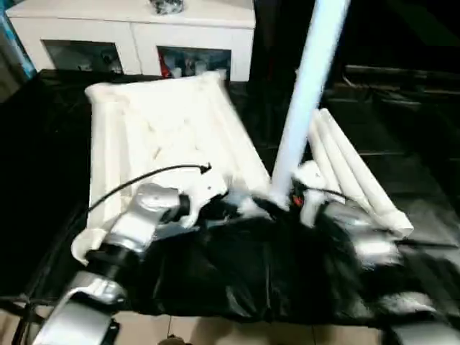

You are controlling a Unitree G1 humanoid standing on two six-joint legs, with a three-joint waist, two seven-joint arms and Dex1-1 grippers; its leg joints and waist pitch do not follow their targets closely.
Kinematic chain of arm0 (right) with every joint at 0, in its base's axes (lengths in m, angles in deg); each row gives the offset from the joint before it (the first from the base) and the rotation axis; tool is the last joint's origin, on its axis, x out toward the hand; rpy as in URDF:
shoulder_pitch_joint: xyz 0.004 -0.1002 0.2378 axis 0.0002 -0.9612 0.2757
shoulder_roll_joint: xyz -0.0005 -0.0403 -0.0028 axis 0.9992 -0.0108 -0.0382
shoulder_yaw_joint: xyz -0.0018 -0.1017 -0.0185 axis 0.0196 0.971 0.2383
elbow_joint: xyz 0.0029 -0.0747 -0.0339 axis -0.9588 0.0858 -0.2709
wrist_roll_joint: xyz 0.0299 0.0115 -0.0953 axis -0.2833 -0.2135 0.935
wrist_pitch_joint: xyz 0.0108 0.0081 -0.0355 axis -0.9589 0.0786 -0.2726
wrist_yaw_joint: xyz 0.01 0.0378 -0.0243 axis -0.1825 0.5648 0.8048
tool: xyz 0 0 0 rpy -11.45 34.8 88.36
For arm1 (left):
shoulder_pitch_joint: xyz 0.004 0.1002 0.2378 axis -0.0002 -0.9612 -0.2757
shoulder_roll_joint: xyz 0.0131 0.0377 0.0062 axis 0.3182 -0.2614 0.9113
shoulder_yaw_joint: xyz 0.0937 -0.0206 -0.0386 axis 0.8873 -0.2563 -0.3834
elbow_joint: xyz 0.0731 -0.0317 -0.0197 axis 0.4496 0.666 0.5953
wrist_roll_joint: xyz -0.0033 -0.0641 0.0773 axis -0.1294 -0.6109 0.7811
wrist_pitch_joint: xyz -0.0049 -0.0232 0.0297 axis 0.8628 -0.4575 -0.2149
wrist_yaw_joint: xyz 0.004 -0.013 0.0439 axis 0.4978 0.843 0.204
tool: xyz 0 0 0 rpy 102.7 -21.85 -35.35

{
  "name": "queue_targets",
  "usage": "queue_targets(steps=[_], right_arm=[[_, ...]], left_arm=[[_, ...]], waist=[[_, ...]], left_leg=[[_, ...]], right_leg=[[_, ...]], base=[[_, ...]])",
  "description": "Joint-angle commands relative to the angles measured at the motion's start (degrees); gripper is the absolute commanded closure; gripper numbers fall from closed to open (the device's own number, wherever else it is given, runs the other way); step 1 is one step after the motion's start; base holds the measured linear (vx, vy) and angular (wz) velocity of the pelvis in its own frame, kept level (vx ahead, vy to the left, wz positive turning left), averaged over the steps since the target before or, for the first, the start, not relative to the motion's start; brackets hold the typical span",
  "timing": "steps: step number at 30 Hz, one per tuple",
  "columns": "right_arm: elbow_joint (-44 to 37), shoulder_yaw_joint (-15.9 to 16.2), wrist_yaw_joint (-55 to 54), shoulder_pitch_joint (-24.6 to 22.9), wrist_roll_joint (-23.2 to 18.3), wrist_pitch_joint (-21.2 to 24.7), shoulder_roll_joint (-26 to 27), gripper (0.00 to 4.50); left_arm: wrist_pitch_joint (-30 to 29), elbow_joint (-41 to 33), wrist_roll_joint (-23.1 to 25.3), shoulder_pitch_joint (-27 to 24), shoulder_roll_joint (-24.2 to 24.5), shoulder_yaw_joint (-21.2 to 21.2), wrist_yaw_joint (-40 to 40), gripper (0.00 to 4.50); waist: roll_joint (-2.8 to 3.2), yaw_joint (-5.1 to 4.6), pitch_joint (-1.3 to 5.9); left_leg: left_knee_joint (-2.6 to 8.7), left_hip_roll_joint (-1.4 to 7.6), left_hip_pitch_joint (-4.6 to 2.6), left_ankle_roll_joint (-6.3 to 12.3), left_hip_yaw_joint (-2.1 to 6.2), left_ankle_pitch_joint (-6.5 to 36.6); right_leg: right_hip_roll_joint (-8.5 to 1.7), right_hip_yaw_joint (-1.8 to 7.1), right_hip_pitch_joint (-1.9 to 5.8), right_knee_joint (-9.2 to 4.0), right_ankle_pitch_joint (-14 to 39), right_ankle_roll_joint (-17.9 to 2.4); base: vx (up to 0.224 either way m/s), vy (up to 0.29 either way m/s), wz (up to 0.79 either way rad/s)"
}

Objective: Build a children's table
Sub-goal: Rotate leg to tighten

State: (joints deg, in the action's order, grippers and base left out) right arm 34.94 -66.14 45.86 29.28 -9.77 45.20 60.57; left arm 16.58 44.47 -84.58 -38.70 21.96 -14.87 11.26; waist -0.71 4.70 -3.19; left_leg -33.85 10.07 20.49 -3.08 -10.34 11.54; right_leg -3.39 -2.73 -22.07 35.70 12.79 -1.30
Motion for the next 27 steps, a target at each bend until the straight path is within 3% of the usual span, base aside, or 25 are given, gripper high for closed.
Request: queue_targets(steps=[1, 3, 6, 10, 11, 13, 20, 22, 24, 25, 27], right_arm=[[-2.8, 3.3, 6.3, -0.4, -0.8, 1.7, -0.5, 0.53], [-4.3, 4.6, 10.4, -0.8, -0.9, 2.8, -2.7, 0.53], [-5.5, 5.7, 13.2, -1.3, -0.7, 3.5, -4.3, 0.53], [-8.1, 7.7, 17.5, -2.1, -0.9, 5.6, -6.5, 0.88], [-8.6, 8.2, 18.2, -2.4, -0.7, 5.7, -6.9, 0.97], [-9.0, 8.2, 18.6, -2.5, -0.6, 6.1, -6.9, 1.09], [-10.7, 7.8, 17.4, -3.9, -1.8, 8.3, -5.5, 1.64], [-9.9, 6.2, 13.9, -4.1, -2.1, 8.5, -3.8, 1.67], [-7.7, 4.0, 6.8, -3.6, -1.2, 7.6, -1.2, 1.70], [-6.1, 3.3, 3.0, -3.0, -0.2, 6.4, 0.0, 1.71], [-1.7, 1.8, -7.3, -1.2, 2.4, 4.8, 2.9, 1.72]], left_arm=[[2.2, -1.2, -2.4, 0.6, -1.1, 1.7, 3.3, 4.50], [2.6, -0.6, -3.0, 0.9, -0.4, 1.6, 5.5, 4.50], [3.1, -0.1, -3.5, 1.2, 0.3, 1.7, 7.4, 4.50], [4.0, 0.8, -3.8, 1.7, 1.8, 2.3, 11.4, 4.50], [4.3, 1.0, -3.7, 1.9, 2.3, 2.6, 12.6, 4.50], [4.6, 1.3, -3.7, 2.0, 2.6, 2.7, 13.5, 4.50], [5.0, 2.2, -3.7, 2.1, 2.5, 2.2, 13.0, 4.50], [4.2, 2.7, -3.5, 2.3, 1.5, 1.4, 10.7, 4.50], [2.9, 3.7, -2.8, 2.8, 0.1, 0.5, 6.4, 4.50], [2.2, 4.2, -2.5, 3.1, -0.6, 0.0, 4.1, 4.50], [1.2, 5.2, -1.7, 3.6, -2.7, -0.9, -1.3, 4.50]], waist=[[-0.26, 0.12, 3.53], [0.01, 0.53, 3.53], [-0.17, 0.66, 3.55], [-0.09, 0.86, 3.56], [0.18, 0.99, 3.56], [-0.01, 1.06, 3.59], [0.19, 1.23, 3.67], [0.30, 1.23, 3.63], [0.12, 1.01, 3.41], [0.31, 0.85, 3.28], [0.03, 0.02, 2.99]], left_leg=[[3.47, 3.69, -0.19, 6.51, 0.92, 4.2], [3.46, 3.67, -0.31, 6.26, 0.91, 4.5], [3.50, 3.72, -0.27, 5.95, 0.94, 4.8], [3.53, 3.73, -0.32, 5.74, 0.97, 4.8], [3.53, 3.77, -0.32, 5.73, 1.03, 4.7], [3.56, 3.78, -0.33, 5.55, 1.00, 5.0], [3.61, 3.82, -0.43, 4.55, 1.05, 5.1], [3.61, 3.76, -0.39, 4.48, 1.03, 5.1], [3.77, 3.74, -0.58, 3.22, 1.08, 7.1], [3.92, 3.65, -0.60, 2.72, 1.12, 8.0], [4.33, 3.36, -0.57, 0.05, 1.40, 10.4]], right_leg=[[-5.23, 2.84, 2.92, -3.55, -1.2, -15.5], [-5.23, 2.77, 2.83, -3.63, -0.2, -15.7], [-5.31, 2.74, 2.86, -3.68, 0.6, -15.4], [-5.26, 2.70, 2.82, -3.69, 0.4, -15.4], [-5.29, 2.70, 2.77, -3.64, 0.3, -15.4], [-5.32, 2.71, 2.76, -3.68, 0.2, -15.5], [-5.30, 2.69, 2.79, -3.53, -0.7, -15.9], [-5.34, 2.68, 2.73, -3.55, -0.9, -16.0], [-5.62, 2.80, 2.52, -4.05, 3.2, -15.4], [-5.64, 2.80, 2.47, -4.28, 5.1, -15.3], [-5.72, 2.82, 2.58, -4.97, 12.6, -13.7]], base=[[0.000, 0.000, 0.00], [0.000, 0.000, 0.00], [0.000, 0.000, 0.00], [0.000, 0.000, 0.00], [0.000, 0.000, 0.00], [0.000, 0.000, 0.00], [0.000, 0.000, 0.00], [0.000, 0.000, 0.00], [0.000, 0.000, 0.00], [0.000, 0.000, 0.00], [0.000, 0.000, 0.00]])
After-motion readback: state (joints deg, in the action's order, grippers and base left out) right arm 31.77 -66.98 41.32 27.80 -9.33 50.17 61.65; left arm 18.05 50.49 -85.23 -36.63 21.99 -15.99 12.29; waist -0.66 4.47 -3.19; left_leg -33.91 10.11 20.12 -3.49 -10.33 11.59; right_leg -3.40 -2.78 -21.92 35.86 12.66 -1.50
